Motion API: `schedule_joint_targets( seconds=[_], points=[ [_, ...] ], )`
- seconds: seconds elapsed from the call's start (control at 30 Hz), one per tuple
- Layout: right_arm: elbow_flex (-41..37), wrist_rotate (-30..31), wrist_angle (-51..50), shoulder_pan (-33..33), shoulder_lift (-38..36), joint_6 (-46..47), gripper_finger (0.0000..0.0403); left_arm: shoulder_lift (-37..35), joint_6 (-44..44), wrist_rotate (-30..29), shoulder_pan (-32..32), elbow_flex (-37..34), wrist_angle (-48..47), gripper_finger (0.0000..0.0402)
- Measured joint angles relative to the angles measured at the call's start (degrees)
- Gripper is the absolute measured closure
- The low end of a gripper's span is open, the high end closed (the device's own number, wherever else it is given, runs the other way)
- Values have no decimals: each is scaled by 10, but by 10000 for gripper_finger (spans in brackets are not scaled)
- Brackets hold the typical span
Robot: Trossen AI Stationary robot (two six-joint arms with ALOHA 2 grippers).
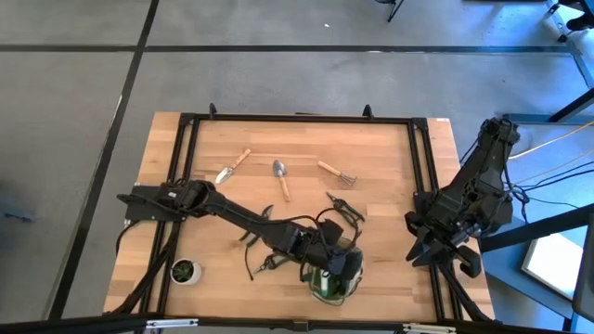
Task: Pick & Place Garden tools in Gardening bag
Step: Put the green shear scissors into the gardening bag
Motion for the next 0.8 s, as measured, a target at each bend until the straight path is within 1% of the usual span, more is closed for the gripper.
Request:
schedule_joint_targets(
  seconds=[0.2, 0.37, 0.5, 0.63, 0.8],
  points=[
    [0, 0, 0, 0, -5, -2, 316, -1, 31, -20, 7, 44, -35, 142],
    [0, 0, 0, 0, -5, -2, 317, -1, 60, -21, 8, 85, -81, 156],
    [0, 0, 0, 0, -5, -3, 317, 0, 106, 7, 4, 108, -127, 177],
    [0, 0, -1, 0, -5, -4, 317, 0, 143, 19, -8, 119, -156, 202],
    [0, 0, -2, -1, -5, -4, 317, 0, 175, 48, -19, 121, -155, 228]
  ],
)
